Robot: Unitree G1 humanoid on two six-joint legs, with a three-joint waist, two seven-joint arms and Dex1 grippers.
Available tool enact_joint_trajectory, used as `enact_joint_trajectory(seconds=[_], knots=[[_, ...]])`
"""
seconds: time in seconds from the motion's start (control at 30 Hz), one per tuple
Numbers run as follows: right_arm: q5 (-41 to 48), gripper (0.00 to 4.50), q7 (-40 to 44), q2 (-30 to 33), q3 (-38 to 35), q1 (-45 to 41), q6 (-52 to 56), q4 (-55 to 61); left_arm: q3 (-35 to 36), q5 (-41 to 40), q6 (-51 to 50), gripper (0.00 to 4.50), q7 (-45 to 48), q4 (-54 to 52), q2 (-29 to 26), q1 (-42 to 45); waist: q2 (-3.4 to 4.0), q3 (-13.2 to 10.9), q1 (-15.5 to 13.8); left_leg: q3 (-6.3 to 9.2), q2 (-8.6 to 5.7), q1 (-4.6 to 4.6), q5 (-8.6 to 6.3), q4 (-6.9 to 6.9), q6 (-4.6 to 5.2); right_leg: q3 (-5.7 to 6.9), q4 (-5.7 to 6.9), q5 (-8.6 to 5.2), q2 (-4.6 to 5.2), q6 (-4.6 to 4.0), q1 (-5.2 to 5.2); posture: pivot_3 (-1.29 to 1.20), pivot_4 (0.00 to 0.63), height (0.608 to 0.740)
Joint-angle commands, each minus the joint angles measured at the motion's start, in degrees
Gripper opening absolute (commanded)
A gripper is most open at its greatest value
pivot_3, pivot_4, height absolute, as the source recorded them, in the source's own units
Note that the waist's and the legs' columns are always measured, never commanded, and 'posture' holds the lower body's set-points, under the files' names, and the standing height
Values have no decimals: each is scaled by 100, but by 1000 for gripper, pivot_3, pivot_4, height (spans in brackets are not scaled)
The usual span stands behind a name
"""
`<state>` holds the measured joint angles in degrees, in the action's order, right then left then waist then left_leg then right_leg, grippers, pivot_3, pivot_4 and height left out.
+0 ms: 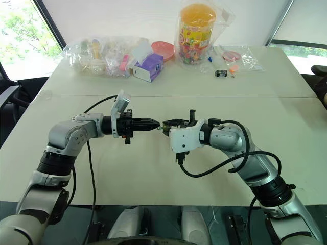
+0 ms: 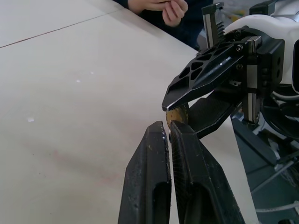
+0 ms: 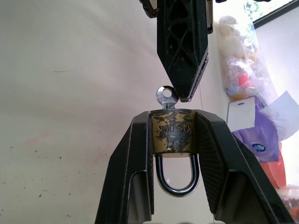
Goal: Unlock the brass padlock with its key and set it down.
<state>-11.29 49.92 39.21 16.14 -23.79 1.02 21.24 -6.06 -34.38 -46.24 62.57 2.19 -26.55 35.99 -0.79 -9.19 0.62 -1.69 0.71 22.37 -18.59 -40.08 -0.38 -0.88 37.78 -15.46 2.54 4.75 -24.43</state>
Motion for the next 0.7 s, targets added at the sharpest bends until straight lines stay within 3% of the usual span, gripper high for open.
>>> enact_joint_trajectory(seconds=[0.03,0.07,0.17,0.33,0.7], knots=[[22,708,-6,35,-163,-134,-25,239,-12,32,46,58,-30,-81,-5,-2,0,0,1,0,0,0,0,0,0,0,0,0,0,0,0,0,150,735],[22,708,-2,36,-163,-134,-26,239,0,18,33,58,-38,-66,9,1,0,0,2,0,0,0,0,0,0,0,0,0,0,0,0,0,150,735],[22,708,10,37,-164,-135,-24,239,82,-37,-15,908,-124,-11,68,16,0,0,0,0,0,0,0,0,0,0,0,0,0,0,0,0,150,735],[17,708,25,47,-163,-133,-33,238,60,-9,-12,3217,-178,4,71,33,0,0,2,0,0,0,0,0,0,0,0,0,0,0,0,0,150,735],[34,708,74,45,-181,-157,-21,274,-5,-26,-24,3217,9,-21,7,-147,0,0,-1,0,0,0,0,0,0,0,0,0,1,0,0,0,150,735]])
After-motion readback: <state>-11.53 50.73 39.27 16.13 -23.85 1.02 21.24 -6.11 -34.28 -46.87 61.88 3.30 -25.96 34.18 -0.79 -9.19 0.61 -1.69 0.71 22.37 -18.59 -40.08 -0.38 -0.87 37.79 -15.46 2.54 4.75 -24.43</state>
